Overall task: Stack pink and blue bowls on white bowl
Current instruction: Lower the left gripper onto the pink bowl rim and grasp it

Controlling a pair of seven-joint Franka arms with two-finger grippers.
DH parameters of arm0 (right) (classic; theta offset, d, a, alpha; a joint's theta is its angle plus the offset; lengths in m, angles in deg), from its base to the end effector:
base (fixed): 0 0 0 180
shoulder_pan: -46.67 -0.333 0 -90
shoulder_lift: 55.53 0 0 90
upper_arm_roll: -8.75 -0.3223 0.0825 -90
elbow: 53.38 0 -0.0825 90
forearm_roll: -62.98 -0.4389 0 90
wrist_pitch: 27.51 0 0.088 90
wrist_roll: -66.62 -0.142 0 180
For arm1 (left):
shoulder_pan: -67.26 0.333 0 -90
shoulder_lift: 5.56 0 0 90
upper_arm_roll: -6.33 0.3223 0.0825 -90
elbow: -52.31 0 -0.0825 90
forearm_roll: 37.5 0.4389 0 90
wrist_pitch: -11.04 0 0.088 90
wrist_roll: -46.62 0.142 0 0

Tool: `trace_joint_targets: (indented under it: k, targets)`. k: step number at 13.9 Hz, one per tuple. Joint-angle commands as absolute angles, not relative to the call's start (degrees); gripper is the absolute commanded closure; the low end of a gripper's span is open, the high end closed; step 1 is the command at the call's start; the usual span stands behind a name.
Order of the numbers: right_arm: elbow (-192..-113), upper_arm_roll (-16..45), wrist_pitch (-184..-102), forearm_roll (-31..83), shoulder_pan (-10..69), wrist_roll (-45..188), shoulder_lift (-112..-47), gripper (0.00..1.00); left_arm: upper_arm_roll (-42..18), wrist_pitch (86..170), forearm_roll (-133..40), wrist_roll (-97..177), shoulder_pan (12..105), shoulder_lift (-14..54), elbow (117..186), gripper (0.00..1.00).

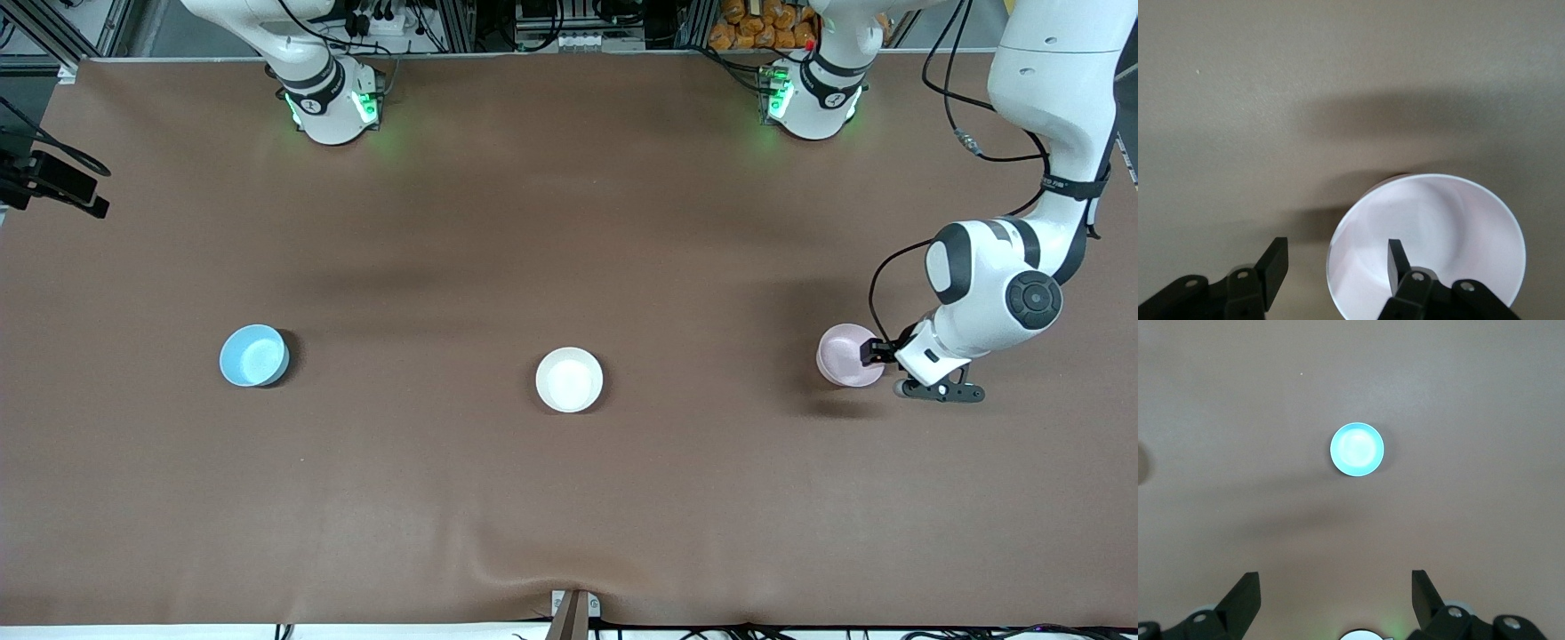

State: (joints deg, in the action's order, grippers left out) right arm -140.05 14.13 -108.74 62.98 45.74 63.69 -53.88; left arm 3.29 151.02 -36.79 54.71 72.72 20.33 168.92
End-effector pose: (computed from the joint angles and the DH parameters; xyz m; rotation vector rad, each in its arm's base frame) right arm 0.5799 -0.0459 0.6302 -3.1298 0.2016 0.1039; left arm 0.6288 0.0258 0.1436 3.1173 -0.1619 -0.0650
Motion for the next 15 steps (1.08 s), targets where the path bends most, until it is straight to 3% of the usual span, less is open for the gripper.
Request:
trace_joint_targets:
  k: [1, 5, 9, 12, 15]
  targets:
    - [-140.04, 14.20, -108.37, 63.77, 45.44, 63.37, -53.59, 0.00, 2.99, 152.28, -35.66, 55.50, 73.06, 19.84, 170.00, 0.56]
    - [-140.04, 14.20, -108.37, 63.77, 45.53, 63.37, -53.60, 0.00, 2.99, 152.28, -35.74, 55.58, 73.15, 19.75, 169.83, 0.97]
    - [-139.87, 14.37, -108.37, 63.77, 45.79, 63.37, -53.59, 0.00, 2.64, 148.87, -38.46, 54.89, 72.72, 18.00, 167.99, 1.00]
    - [-139.51, 14.46, -109.16, 63.86, 45.88, 63.37, -53.68, 0.00, 0.01, 143.15, -43.29, 52.17, 71.75, 18.52, 162.02, 1.00]
    - [-139.51, 14.55, -109.86, 64.12, 46.05, 63.37, -53.77, 0.00, -3.33, 142.87, -43.39, 42.97, 68.77, 21.32, 156.58, 1.00]
